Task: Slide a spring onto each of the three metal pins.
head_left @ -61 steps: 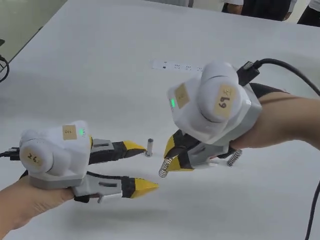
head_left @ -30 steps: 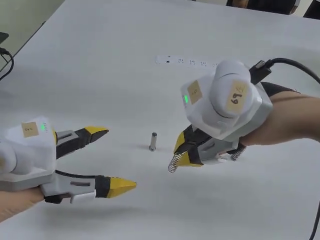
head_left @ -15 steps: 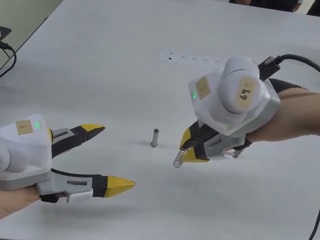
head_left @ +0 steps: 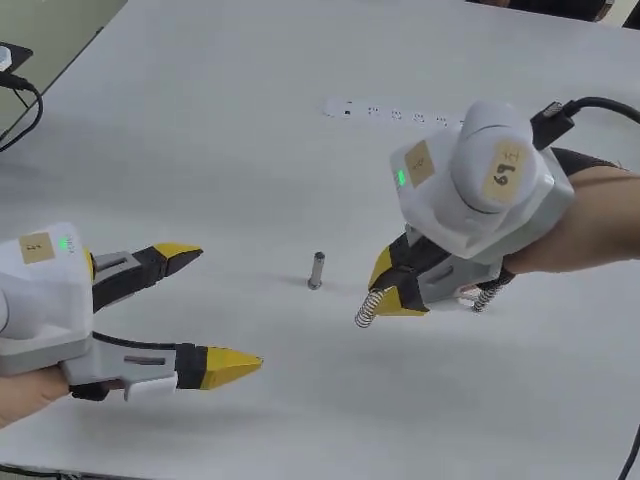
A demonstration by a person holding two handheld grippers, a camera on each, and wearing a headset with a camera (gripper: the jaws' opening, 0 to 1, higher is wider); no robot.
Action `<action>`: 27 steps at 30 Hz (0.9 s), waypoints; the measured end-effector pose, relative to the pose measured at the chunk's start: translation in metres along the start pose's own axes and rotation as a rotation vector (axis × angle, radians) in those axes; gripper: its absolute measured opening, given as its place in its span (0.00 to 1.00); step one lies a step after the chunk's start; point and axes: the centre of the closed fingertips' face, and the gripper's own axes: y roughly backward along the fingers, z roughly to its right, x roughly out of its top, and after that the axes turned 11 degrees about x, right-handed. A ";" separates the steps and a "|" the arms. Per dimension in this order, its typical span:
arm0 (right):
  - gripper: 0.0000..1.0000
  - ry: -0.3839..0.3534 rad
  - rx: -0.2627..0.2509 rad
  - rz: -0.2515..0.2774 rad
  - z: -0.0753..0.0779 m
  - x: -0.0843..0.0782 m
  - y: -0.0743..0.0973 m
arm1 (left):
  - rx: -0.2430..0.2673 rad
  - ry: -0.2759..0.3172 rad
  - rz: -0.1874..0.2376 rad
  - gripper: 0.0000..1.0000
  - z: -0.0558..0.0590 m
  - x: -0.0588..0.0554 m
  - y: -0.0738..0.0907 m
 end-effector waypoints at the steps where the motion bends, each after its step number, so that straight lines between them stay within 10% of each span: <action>1: 0.07 -0.002 0.002 0.002 0.000 0.001 0.000 | 0.002 0.002 0.000 0.81 0.000 0.000 0.001; 27: 0.07 0.015 0.001 -0.013 0.029 0.009 -0.016 | -0.020 0.012 0.004 0.81 0.001 -0.001 0.009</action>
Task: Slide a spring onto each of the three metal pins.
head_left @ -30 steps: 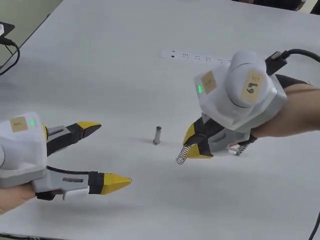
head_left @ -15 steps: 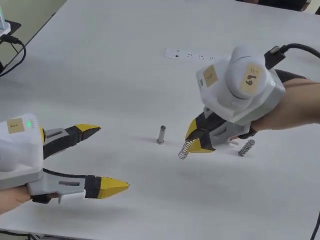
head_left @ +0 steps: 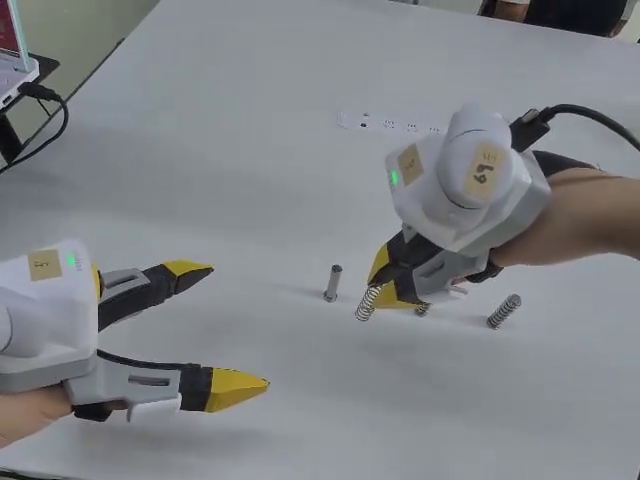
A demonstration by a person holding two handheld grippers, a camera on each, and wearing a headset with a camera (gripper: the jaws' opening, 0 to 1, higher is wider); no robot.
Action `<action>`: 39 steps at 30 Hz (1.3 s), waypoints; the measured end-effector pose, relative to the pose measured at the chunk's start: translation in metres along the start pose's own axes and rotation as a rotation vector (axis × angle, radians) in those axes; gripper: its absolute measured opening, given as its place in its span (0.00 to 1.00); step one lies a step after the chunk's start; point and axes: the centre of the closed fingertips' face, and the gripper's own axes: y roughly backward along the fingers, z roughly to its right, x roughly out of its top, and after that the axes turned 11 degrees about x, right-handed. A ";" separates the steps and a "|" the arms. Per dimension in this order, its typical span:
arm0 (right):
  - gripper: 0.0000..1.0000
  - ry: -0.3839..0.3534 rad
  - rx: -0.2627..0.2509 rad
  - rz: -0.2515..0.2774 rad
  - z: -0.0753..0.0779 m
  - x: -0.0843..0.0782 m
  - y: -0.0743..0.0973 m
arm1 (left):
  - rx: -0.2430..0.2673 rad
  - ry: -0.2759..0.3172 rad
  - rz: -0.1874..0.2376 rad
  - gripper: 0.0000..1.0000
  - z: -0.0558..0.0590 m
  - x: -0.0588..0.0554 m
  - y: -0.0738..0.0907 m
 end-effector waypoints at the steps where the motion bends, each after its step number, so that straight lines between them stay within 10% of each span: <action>1: 0.07 0.002 0.000 0.000 0.001 0.000 -0.001 | -0.002 0.003 0.000 0.80 0.000 0.000 0.000; 39: 0.07 0.014 -0.058 -0.028 0.052 0.013 0.010 | -0.004 0.010 -0.009 0.79 0.000 -0.006 0.000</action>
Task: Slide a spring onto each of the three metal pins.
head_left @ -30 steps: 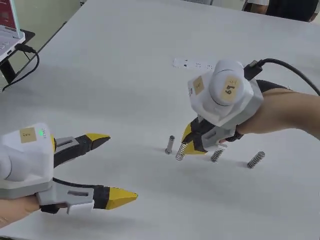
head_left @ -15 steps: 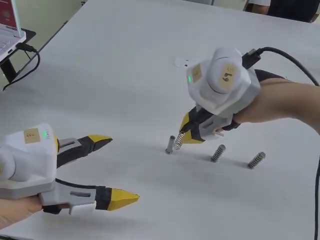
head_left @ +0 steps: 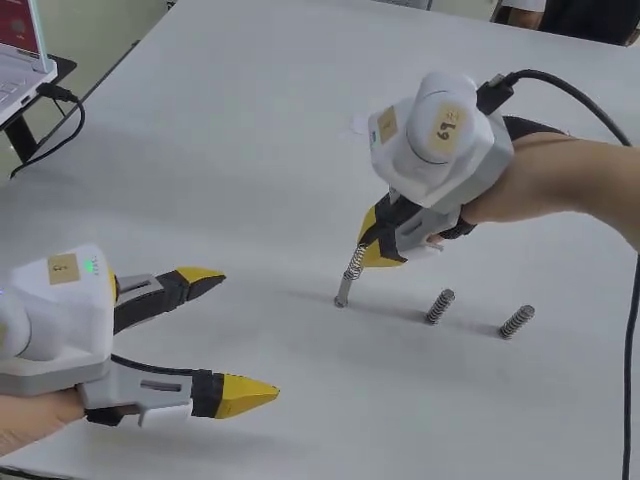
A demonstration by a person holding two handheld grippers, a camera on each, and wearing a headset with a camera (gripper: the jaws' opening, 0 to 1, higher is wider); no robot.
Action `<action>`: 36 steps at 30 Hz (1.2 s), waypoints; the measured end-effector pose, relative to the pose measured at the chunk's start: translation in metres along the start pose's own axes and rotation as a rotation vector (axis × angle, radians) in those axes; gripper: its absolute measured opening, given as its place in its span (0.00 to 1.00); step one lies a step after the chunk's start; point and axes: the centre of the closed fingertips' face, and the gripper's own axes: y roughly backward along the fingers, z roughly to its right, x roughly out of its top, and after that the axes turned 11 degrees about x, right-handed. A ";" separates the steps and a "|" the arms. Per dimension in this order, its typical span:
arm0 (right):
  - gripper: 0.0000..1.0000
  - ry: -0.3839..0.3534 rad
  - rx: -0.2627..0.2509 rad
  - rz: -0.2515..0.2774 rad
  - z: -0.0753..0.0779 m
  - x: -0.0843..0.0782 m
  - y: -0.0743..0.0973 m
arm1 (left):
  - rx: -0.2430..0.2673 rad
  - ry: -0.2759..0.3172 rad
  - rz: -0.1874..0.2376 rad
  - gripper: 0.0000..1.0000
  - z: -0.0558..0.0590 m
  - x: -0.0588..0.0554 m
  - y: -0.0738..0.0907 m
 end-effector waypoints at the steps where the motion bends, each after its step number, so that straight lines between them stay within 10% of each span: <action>1: 0.07 0.002 0.000 -0.001 0.000 0.000 0.000 | 0.000 0.001 0.000 0.79 0.000 0.000 0.000; 36: 0.07 0.007 0.049 -0.051 0.014 -0.010 -0.025 | 0.010 0.009 -0.007 0.77 -0.003 -0.001 0.001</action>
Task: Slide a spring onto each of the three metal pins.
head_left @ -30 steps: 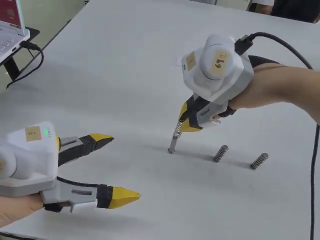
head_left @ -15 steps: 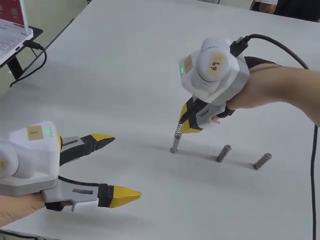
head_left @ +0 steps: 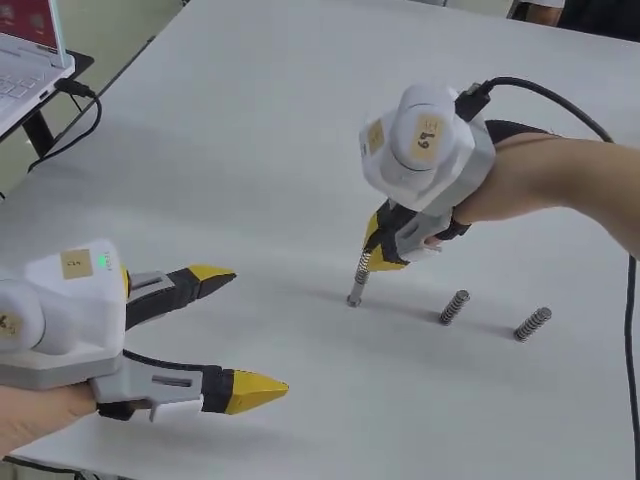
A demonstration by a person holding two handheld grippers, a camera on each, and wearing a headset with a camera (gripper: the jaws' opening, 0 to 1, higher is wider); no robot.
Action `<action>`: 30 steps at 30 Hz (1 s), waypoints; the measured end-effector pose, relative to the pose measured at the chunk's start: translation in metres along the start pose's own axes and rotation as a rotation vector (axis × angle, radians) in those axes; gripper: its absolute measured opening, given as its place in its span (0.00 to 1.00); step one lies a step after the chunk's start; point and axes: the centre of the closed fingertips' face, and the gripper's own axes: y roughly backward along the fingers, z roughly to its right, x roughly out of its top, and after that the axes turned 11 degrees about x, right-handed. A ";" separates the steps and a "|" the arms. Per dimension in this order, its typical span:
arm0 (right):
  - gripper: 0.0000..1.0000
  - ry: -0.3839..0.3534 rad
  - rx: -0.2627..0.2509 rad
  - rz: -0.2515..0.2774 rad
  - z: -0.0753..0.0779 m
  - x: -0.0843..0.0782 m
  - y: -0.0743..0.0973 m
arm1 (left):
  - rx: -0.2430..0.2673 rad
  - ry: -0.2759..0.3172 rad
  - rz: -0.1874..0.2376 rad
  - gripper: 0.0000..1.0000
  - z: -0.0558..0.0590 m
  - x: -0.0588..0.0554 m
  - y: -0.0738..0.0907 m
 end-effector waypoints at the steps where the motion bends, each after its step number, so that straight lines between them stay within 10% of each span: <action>1: 0.07 0.001 0.000 -0.002 0.000 -0.001 -0.001 | 0.001 0.003 0.001 0.77 -0.001 0.000 0.000; 30: 0.07 -0.029 0.031 -0.005 -0.011 -0.014 -0.029 | 0.013 0.012 -0.007 0.75 -0.004 -0.004 -0.001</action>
